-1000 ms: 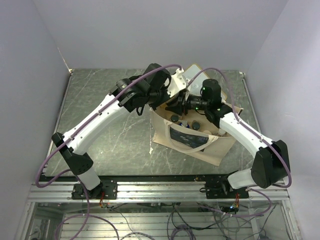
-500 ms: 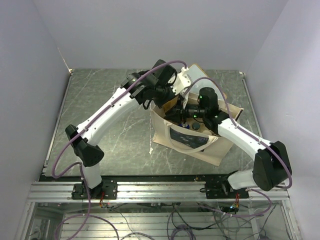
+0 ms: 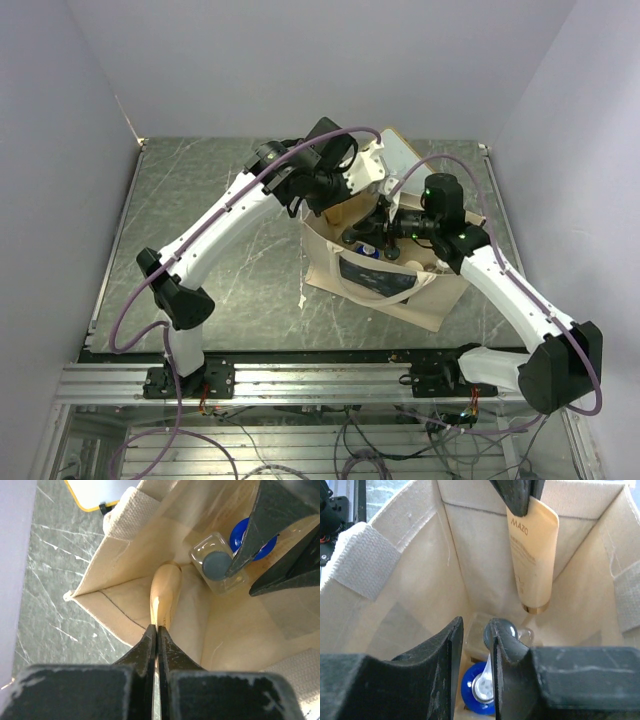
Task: Place the personal care products into the canvas bag
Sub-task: Place the care product in the canvas bag, then reset both arms
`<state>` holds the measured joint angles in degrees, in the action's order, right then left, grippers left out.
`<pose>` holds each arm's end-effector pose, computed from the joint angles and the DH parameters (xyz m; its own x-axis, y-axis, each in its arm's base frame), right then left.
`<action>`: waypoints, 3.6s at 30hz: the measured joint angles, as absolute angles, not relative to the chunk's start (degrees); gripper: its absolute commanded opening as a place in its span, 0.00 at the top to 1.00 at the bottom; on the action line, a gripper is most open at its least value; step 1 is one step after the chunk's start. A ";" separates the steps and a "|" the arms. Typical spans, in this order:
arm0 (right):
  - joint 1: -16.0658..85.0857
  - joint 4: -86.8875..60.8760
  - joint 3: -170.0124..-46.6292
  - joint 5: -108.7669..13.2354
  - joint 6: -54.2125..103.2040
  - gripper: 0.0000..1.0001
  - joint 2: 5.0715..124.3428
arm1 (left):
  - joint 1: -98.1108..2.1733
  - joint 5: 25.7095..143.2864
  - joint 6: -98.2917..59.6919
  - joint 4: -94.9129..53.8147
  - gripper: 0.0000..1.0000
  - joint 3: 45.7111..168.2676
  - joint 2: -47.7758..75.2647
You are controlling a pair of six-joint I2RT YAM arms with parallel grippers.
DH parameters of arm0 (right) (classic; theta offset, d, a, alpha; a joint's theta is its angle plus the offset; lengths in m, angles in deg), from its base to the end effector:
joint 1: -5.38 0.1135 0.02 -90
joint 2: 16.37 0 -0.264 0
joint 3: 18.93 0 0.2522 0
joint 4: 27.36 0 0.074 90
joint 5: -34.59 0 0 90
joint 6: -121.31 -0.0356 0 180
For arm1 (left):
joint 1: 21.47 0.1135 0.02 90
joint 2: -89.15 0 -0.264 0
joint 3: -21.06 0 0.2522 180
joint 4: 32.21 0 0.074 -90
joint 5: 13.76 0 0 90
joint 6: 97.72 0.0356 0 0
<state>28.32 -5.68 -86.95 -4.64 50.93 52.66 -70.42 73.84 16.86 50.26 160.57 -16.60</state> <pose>0.2349 0.1294 0.3183 -0.0309 -0.2437 -0.9694 -0.9714 0.2357 -0.0283 0.2465 -0.2808 0.4254 -0.1429 0.7969 -0.5870 0.8739 0.3799 0.3031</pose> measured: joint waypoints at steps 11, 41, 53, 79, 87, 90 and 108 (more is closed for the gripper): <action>24.04 7.59 -91.34 -5.04 56.09 0.71 50.24 | -71.84 69.78 17.58 48.97 0.93 160.95 -16.60; 14.05 21.29 -104.06 -0.27 62.12 0.65 39.68 | -70.77 72.86 15.83 45.15 0.93 154.30 -27.12; 13.70 21.56 -104.04 -0.43 62.25 0.64 39.68 | -70.68 74.76 16.81 38.24 0.80 146.24 -27.10; 13.04 22.78 -103.73 -2.09 62.60 0.61 39.13 | -70.26 76.95 17.54 34.92 0.22 145.06 -23.05; 12.83 24.64 -104.80 -3.29 63.10 0.59 39.00 | -70.33 77.60 17.34 35.90 0.16 146.00 -18.86; 12.83 25.32 -106.31 -4.58 62.84 0.57 39.00 | -70.42 77.69 17.34 35.99 0.16 146.08 -16.80; 6.71 25.69 -108.87 -30.33 49.13 0.50 36.75 | -64.67 78.04 14.34 28.43 0.09 139.79 4.12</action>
